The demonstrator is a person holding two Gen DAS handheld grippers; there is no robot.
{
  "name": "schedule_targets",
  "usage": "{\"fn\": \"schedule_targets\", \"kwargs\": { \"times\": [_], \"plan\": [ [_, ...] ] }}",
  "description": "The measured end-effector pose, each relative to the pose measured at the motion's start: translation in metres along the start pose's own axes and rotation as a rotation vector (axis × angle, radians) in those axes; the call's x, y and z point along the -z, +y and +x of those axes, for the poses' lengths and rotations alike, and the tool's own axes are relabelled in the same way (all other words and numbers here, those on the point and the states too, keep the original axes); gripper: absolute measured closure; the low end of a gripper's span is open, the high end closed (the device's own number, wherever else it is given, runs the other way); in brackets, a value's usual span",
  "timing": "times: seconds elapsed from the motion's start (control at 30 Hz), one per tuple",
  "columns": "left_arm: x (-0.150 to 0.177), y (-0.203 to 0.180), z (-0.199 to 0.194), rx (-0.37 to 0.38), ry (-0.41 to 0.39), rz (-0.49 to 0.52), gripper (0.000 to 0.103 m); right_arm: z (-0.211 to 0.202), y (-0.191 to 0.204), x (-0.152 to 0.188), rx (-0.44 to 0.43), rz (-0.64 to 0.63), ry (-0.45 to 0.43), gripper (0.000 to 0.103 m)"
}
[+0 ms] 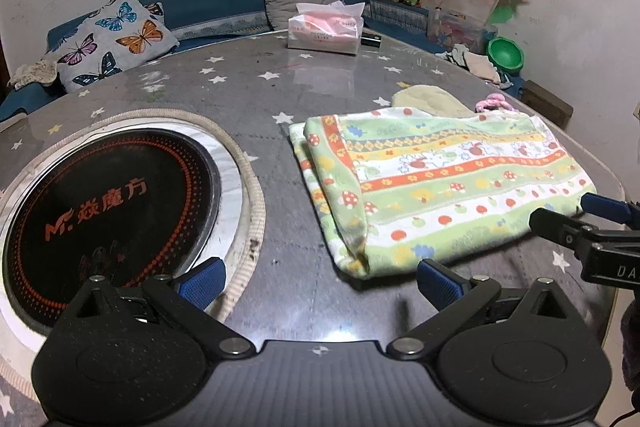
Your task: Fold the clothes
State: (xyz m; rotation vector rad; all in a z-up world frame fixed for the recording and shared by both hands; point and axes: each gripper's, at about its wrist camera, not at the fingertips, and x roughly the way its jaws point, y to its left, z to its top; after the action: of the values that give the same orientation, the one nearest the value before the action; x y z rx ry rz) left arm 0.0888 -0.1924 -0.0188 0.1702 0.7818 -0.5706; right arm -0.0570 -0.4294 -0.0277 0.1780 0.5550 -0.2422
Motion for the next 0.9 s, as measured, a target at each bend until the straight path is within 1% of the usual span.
{"fn": "schedule_targets", "kwargs": {
  "times": [0.3, 0.9],
  "plan": [
    [0.011, 0.001, -0.017, -0.008, -0.004, -0.005, 0.0, -0.01, 0.016, 0.006, 0.013, -0.053, 0.004, 0.0],
    [0.035, 0.003, -0.052, -0.02, -0.041, 0.006, 0.0, -0.033, 0.046, 0.015, 0.001, -0.068, -0.003, 0.0]
  ]
}}
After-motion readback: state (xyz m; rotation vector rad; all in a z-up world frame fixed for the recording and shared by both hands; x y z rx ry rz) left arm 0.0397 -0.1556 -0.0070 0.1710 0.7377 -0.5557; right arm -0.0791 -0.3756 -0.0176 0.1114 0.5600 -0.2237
